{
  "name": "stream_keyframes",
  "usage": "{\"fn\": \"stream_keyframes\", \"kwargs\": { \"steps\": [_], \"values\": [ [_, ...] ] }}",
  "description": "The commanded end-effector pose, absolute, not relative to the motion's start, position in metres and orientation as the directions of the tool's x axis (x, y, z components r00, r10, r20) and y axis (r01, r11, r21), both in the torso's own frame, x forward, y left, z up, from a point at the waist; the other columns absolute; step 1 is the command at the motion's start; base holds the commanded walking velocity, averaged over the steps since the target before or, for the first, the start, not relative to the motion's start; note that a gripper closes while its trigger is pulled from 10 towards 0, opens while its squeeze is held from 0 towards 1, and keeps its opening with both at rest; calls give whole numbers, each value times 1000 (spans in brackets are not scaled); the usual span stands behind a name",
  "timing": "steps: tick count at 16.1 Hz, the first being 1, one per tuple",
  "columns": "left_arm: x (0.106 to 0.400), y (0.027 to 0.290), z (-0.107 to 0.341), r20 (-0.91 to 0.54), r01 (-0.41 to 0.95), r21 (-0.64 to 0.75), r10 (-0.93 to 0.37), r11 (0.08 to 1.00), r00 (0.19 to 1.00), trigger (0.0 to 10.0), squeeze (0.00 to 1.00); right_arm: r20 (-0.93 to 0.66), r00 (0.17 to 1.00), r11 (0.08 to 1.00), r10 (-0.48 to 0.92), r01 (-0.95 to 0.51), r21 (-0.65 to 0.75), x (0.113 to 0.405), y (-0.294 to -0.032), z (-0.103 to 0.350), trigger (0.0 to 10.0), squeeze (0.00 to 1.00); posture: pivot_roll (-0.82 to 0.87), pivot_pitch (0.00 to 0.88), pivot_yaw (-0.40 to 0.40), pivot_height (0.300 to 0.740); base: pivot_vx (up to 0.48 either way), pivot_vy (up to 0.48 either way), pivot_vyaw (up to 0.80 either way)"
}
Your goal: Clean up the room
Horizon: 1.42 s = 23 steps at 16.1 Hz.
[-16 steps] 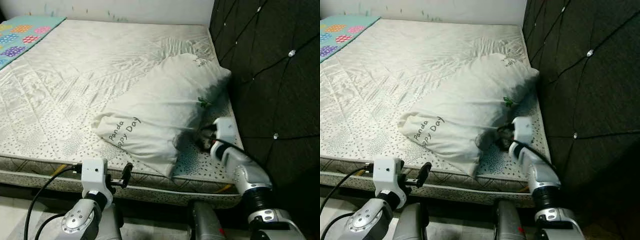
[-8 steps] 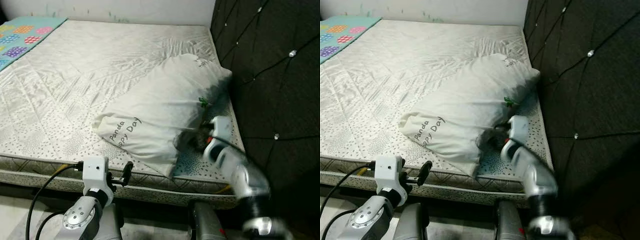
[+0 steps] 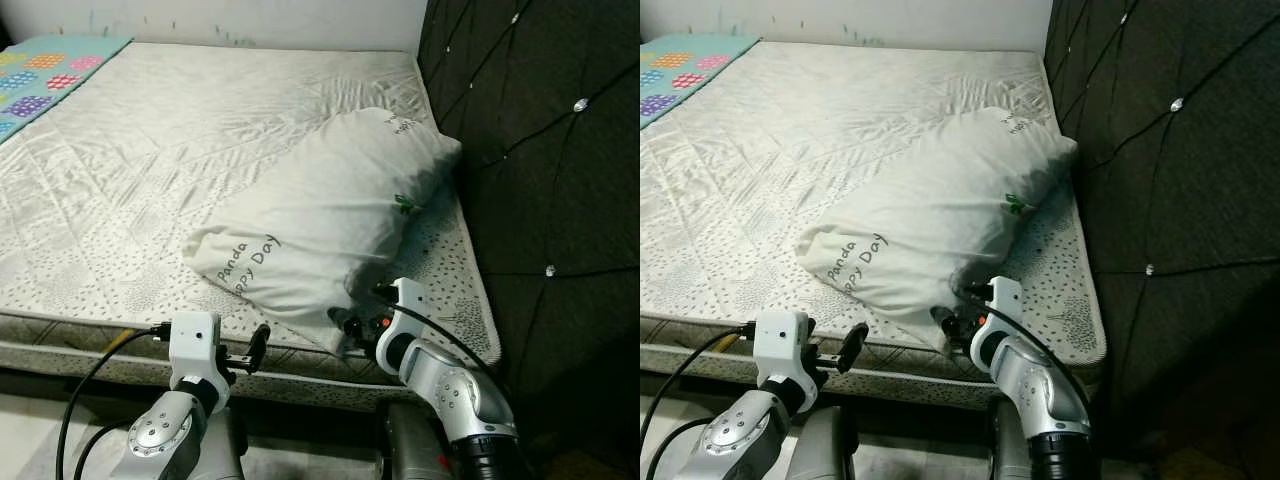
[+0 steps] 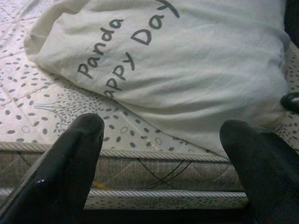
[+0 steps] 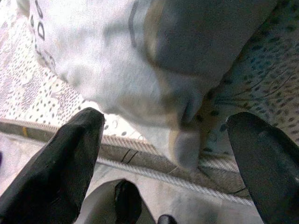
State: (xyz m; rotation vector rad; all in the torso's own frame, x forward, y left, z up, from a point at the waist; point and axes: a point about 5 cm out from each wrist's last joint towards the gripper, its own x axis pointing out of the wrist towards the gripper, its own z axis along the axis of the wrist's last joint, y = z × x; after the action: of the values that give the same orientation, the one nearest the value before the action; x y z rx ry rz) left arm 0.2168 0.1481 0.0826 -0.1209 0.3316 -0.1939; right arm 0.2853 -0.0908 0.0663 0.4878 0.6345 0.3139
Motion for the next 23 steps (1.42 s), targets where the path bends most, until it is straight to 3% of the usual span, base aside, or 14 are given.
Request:
{"fn": "stream_keyframes", "kwargs": {
  "steps": [1, 8, 13, 17, 23],
  "values": [
    [217, 148, 80, -330, 173, -147, -213, 974, 920, 10000, 0, -470, 780, 839, 414, -126, 530, 285, -82, 74, 10000, 0, -3, 37, 8, 574, 0, 0, 0],
    [216, 148, 80, -333, 175, -147, -215, 974, 918, 10000, 0, -433, 817, 845, 381, -118, 521, 295, -64, 84, 10000, 0, 0, 43, 9, 574, 0, 0, 0],
    [213, 145, 81, -330, 174, -149, -215, 973, 919, 10000, 0, -421, 800, 832, 426, -163, 531, 287, -34, 83, 10000, 0, 25, 50, 9, 574, 0, 0, 0],
    [193, 148, 83, -350, 144, -153, -189, 978, 918, 10000, 0, -428, 789, 825, 440, -167, 540, 277, -18, 72, 10000, 0, 73, 108, -3, 574, 0, 0, 0],
    [186, 142, 83, -368, 138, -162, -190, 977, 910, 10000, 0, -431, 823, 881, 370, -164, 443, 290, -6, 70, 10000, 0, 80, 132, -6, 574, 0, 0, 0]
  ]
}}
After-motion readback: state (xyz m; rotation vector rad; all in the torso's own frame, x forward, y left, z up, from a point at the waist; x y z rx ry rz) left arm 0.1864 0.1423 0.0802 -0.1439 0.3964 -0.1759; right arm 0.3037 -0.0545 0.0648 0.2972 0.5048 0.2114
